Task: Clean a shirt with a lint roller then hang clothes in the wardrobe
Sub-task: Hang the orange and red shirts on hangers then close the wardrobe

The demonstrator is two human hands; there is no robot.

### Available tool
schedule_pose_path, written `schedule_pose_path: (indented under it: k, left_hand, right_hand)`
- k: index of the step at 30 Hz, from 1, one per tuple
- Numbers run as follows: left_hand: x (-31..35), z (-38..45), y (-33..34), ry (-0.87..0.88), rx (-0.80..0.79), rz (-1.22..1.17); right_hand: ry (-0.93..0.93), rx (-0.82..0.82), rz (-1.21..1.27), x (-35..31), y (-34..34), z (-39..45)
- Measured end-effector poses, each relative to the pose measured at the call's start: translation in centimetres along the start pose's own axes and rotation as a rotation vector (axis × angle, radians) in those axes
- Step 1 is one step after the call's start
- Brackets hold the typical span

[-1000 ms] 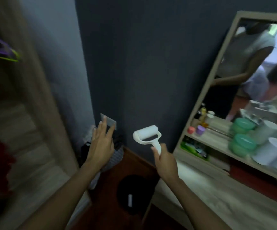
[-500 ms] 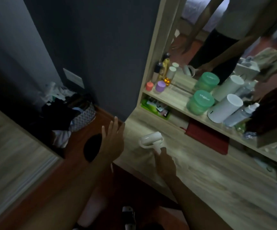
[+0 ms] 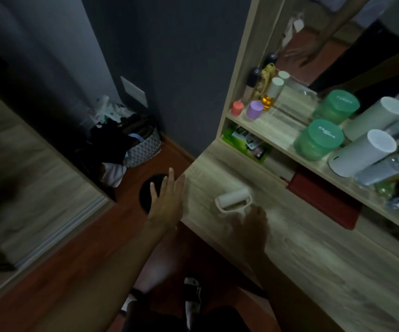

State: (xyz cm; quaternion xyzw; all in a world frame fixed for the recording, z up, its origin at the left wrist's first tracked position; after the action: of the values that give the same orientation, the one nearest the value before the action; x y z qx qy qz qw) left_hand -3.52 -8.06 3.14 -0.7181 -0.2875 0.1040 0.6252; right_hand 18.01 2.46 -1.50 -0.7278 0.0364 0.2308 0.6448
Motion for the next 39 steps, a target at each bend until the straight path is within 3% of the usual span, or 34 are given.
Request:
schedule_pose_path:
  k: [3, 11, 22, 31, 39]
  left_hand:
    - [-1.7, -0.5, -0.8, -0.026, 0.014, -0.008]
    - [-10.2, -3.8, -3.4, -0.185, 0.080, -0.055]
    - [-31.2, -12.0, -12.3, -0.552, 0.309, -0.043]
    - [-45.4, -18.6, -23.4, -0.670, 0.512, 0.091]
    - [-52.0, -20.1, -36.2, -0.601, 0.784, 0.311]
  right_hand:
    - [-0.120, 0.101, 0.021, -2.6, -0.4, -0.1]
    - [-0.497, -0.185, -0.117, -14.8, 3.8, -1.1]
    - [-0.946, -0.302, 0.000, -40.0, 9.4, -8.5]
    - [-1.192, -0.208, 0.209, -62.2, 8.3, -14.2]
    - [-1.360, 0.023, 0.440, -77.4, -2.0, -16.3]
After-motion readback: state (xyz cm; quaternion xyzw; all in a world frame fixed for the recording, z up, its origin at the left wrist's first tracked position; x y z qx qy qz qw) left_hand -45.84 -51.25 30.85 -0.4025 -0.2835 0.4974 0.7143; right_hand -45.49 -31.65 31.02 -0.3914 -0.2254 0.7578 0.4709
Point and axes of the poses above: each hand's wrist, its own z-axis towards the middle knuckle, its own y-axis out of the palm, x = y × z, the point moved 1 cm from there along z, towards the middle knuckle
